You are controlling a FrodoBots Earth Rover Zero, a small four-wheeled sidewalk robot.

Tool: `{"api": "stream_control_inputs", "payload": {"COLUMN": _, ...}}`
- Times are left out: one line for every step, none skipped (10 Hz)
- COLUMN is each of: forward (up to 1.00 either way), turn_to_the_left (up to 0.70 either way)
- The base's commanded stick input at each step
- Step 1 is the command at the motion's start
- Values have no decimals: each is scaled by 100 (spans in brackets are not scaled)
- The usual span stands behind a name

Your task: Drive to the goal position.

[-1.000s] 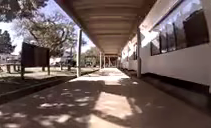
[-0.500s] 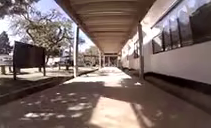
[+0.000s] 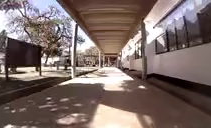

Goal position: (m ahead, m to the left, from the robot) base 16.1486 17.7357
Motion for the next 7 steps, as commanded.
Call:
{"api": "stream_control_inputs", "payload": {"forward": 70, "turn_to_the_left": 0}}
{"api": "stream_control_inputs", "payload": {"forward": 70, "turn_to_the_left": 0}}
{"api": "stream_control_inputs", "payload": {"forward": 70, "turn_to_the_left": 0}}
{"api": "stream_control_inputs", "payload": {"forward": 70, "turn_to_the_left": 0}}
{"api": "stream_control_inputs", "payload": {"forward": 70, "turn_to_the_left": 0}}
{"api": "stream_control_inputs", "payload": {"forward": 70, "turn_to_the_left": 0}}
{"api": "stream_control_inputs", "payload": {"forward": 70, "turn_to_the_left": 0}}
